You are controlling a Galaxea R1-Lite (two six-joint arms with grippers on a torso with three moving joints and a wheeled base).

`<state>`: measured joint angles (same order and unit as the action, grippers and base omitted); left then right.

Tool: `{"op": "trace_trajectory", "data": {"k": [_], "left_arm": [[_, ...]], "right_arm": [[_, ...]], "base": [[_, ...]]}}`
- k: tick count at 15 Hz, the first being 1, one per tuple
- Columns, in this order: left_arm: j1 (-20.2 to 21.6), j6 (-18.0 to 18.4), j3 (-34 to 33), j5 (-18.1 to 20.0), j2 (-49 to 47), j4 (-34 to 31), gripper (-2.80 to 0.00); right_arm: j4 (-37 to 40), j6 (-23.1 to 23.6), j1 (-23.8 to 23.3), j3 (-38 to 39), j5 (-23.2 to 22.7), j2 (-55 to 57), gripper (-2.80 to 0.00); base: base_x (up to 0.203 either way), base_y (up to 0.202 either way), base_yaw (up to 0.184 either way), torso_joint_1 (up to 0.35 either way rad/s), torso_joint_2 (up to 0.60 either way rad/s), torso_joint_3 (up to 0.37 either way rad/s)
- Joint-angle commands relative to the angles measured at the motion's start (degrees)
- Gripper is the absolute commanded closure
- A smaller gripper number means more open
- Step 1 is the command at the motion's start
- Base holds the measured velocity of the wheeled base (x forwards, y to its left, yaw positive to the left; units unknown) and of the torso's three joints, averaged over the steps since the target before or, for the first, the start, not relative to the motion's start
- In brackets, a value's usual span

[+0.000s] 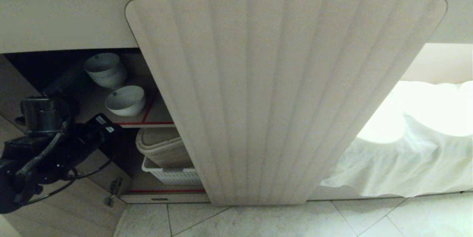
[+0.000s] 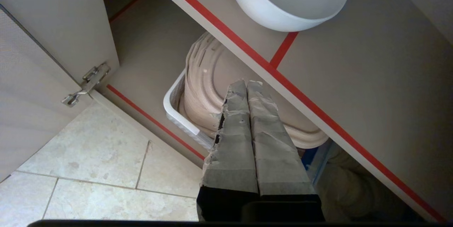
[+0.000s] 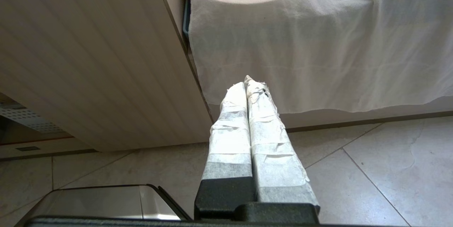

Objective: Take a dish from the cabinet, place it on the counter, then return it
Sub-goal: Take the bowl from the cabinet

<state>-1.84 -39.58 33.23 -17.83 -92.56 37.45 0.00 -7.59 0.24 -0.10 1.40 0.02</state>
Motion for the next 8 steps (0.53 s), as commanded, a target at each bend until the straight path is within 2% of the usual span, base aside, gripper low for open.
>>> {"op": "trace_trajectory", "data": {"k": [1, 8], "left_arm": [[0.00, -0.30, 0.17, -0.01, 0.09, 0.35, 0.00], [0.00, -0.32, 0.61, 0.34, -0.34, 0.44, 0.00]], "right_arm": [[0.00, -0.05, 0.02, 0.01, 0.00, -0.02, 0.00], [0.00, -0.05, 0.02, 0.01, 0.00, -0.02, 0.00]], "base": [[0.000, 0.000, 0.000, 0.000, 0.00, 0.000], [0.000, 0.000, 0.000, 0.000, 0.00, 0.000]]}}
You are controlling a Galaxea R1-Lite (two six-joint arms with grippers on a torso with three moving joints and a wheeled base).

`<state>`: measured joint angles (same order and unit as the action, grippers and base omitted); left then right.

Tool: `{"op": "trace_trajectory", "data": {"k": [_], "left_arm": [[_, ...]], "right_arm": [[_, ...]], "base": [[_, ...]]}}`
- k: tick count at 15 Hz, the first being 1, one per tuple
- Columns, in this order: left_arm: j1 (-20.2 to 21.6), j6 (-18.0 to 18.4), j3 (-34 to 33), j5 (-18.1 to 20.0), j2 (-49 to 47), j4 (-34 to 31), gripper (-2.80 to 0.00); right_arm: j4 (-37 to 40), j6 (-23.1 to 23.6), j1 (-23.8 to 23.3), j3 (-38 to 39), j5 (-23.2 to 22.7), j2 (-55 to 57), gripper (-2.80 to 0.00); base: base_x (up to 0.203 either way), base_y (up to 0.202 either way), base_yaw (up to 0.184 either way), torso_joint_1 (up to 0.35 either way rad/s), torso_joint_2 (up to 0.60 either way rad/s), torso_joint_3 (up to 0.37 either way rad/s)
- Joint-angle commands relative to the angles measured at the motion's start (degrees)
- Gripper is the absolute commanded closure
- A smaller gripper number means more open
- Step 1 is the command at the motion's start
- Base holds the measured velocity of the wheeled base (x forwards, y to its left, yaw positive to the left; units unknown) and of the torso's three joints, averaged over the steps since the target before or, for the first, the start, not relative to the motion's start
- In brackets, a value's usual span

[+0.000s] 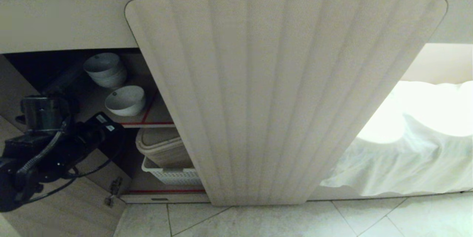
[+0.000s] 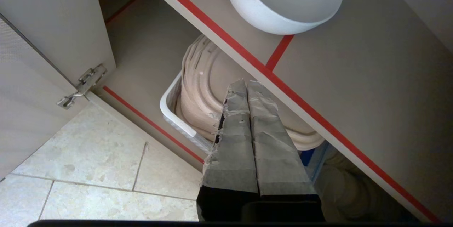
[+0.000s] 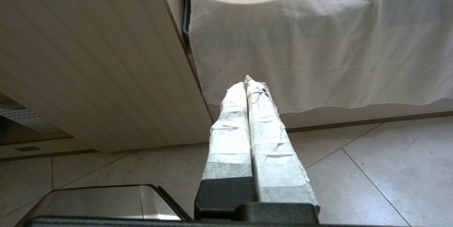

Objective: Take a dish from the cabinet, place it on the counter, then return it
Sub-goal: Take the bowl from the cabinet

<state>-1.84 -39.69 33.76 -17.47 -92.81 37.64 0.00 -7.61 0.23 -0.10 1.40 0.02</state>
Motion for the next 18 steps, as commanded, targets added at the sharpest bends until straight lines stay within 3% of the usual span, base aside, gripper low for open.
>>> {"op": "trace_trajectory", "data": {"k": [1, 6, 7, 8, 15, 18], "left_arm": [[-0.02, -0.21, 0.35, 0.01, -0.12, 0.24, 0.00], [-0.16, -0.21, 0.43, -0.02, -0.80, 0.32, 0.00], [-0.18, -0.21, 0.43, -0.02, -0.88, 0.32, -0.33], [-0.11, -0.21, 0.43, -0.01, -0.97, 0.32, -2.80], [-0.09, -0.21, 0.43, -0.46, -0.71, 0.41, -2.80], [0.08, -0.21, 0.35, -0.72, -1.15, 3.36, -2.80]], "right_arm": [[0.00, -0.04, 0.03, 0.01, 0.00, -0.02, 0.00], [0.00, -0.04, 0.03, 0.01, 0.00, -0.02, 0.00], [0.00, -0.04, 0.03, 0.01, 0.00, -0.02, 0.00], [0.00, -0.04, 0.03, 0.01, 0.00, -0.02, 0.00], [0.00, -0.04, 0.03, 0.01, 0.00, -0.02, 0.00], [0.00, -0.04, 0.03, 0.01, 0.00, -0.02, 0.00]], "base": [[0.000, 0.000, 0.000, 0.000, 0.00, 0.000], [0.000, 0.000, 0.000, 0.000, 0.00, 0.000], [0.000, 0.000, 0.000, 0.000, 0.00, 0.000], [0.000, 0.000, 0.000, 0.000, 0.00, 0.000], [0.000, 0.000, 0.000, 0.000, 0.00, 0.000], [0.000, 0.000, 0.000, 0.000, 0.00, 0.000]]}}
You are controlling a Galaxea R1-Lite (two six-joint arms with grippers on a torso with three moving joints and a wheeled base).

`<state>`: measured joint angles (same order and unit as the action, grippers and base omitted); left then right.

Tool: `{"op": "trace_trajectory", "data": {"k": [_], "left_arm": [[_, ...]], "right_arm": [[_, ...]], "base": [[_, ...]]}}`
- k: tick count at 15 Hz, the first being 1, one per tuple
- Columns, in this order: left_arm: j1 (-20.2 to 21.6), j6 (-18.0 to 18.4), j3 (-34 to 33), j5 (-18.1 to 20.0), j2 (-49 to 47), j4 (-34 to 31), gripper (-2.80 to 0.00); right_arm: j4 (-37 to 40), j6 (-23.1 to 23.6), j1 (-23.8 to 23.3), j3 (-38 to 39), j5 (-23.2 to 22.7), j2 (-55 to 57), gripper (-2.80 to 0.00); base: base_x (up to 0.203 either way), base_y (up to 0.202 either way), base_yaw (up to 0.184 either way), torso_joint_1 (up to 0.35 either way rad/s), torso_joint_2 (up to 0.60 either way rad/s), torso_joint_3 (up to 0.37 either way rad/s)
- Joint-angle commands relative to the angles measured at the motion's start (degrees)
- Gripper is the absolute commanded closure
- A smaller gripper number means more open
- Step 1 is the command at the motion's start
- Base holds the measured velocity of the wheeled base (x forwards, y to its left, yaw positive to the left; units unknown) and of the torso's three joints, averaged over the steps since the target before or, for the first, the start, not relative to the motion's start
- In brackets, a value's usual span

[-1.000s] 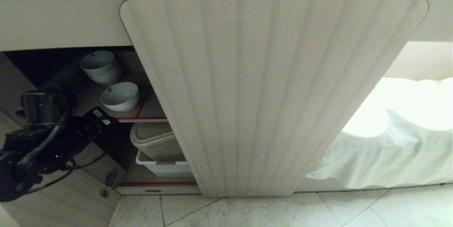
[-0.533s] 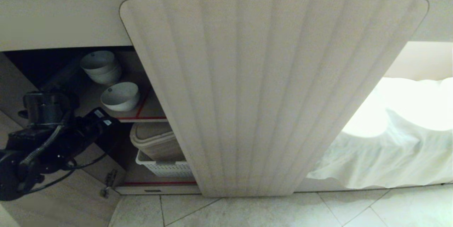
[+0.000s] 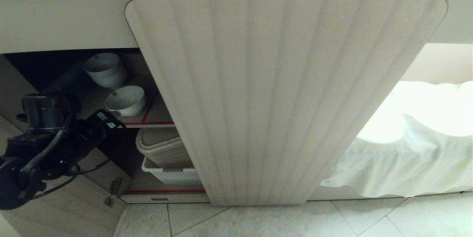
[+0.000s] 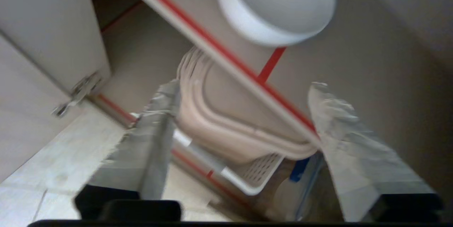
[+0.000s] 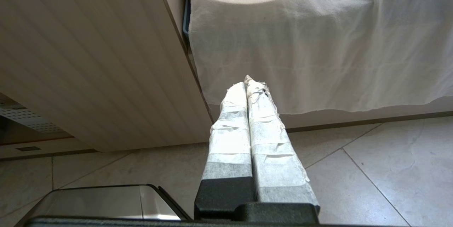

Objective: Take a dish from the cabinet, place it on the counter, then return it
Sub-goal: Take the bowl from the cabinet

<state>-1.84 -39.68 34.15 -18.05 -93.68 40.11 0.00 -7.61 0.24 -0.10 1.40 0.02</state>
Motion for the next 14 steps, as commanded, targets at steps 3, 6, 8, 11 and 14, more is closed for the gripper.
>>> {"op": "trace_trajectory", "data": {"k": [3, 6, 8, 11, 14], "left_arm": [[0.08, -0.22, -0.04, -0.23, -0.67, 1.38, -2.80], [0.23, -0.87, -0.04, -0.37, -1.28, 1.44, -2.80], [1.13, -1.27, 0.15, -1.75, -2.30, 1.47, -2.80], [2.58, -2.79, 2.03, -2.16, -3.40, 1.38, -2.80], [2.63, -3.47, 2.77, -2.15, -4.63, 1.38, -2.80]], "right_arm": [[0.00, -0.04, 0.02, 0.01, 0.00, -0.02, 0.00], [0.00, -0.04, 0.02, 0.01, 0.00, -0.02, 0.00], [0.00, -0.04, 0.02, 0.01, 0.00, -0.02, 0.00], [0.00, -0.04, 0.02, 0.01, 0.00, -0.02, 0.00], [0.00, -0.04, 0.02, 0.01, 0.00, -0.02, 0.00]], "base": [[0.000, 0.000, 0.000, 0.000, 0.00, 0.000], [0.000, 0.000, 0.000, 0.000, 0.00, 0.000], [0.000, 0.000, 0.000, 0.000, 0.00, 0.000], [0.000, 0.000, 0.000, 0.000, 0.00, 0.000], [0.000, 0.000, 0.000, 0.000, 0.00, 0.000]]}}
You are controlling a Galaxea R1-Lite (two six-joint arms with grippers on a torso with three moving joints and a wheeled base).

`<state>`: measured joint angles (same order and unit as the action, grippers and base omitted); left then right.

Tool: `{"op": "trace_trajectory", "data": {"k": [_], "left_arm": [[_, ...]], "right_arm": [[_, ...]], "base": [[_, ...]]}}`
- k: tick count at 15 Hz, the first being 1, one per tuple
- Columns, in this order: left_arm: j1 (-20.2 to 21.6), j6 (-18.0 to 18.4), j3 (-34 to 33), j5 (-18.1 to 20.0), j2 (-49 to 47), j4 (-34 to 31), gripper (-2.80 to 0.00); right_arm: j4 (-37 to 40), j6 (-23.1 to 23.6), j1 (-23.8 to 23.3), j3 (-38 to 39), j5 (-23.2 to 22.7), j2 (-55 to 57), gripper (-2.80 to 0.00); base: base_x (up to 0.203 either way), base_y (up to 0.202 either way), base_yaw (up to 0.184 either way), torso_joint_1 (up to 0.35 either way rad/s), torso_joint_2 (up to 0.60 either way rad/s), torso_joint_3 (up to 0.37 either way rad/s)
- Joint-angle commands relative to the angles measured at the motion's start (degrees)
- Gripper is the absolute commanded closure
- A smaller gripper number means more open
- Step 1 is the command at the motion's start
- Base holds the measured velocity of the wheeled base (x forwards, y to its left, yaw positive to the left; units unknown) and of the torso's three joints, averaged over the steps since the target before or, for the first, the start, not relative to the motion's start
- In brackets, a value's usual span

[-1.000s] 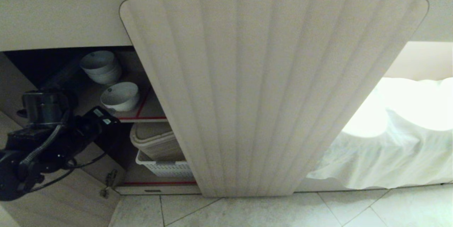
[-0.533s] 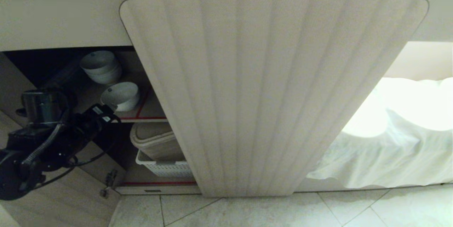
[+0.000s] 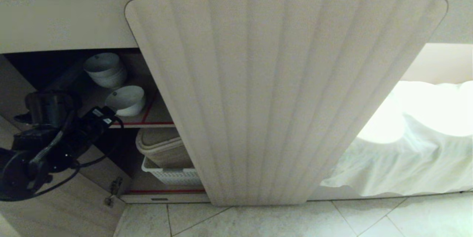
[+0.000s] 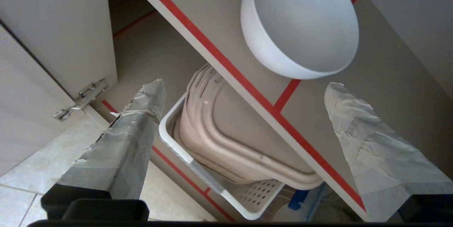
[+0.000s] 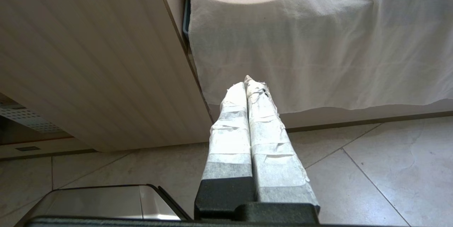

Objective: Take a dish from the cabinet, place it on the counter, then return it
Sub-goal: Take the bowl from the cabinet

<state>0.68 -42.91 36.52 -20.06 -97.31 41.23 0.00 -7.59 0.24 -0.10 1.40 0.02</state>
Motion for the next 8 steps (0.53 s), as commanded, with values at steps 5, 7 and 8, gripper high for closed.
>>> {"op": "trace_trajectory", "data": {"k": [5, 7, 8], "left_arm": [[0.11, -1.38, 2.04, -0.75, -3.43, 0.26, -2.80], [0.20, -1.39, 2.53, -0.79, -4.03, 0.26, -2.80], [0.26, -1.39, 2.98, -1.12, -4.69, 0.26, -2.80]], "right_arm": [[0.00, -0.05, 0.02, 0.01, 0.00, -0.02, 0.00], [0.00, -0.05, 0.02, 0.01, 0.00, -0.02, 0.00], [0.00, -0.05, 0.02, 0.01, 0.00, -0.02, 0.00]], "base": [[0.000, 0.000, 0.000, 0.000, 0.00, 0.000], [0.000, 0.000, 0.000, 0.000, 0.00, 0.000], [0.000, 0.000, 0.000, 0.000, 0.00, 0.000]]}}
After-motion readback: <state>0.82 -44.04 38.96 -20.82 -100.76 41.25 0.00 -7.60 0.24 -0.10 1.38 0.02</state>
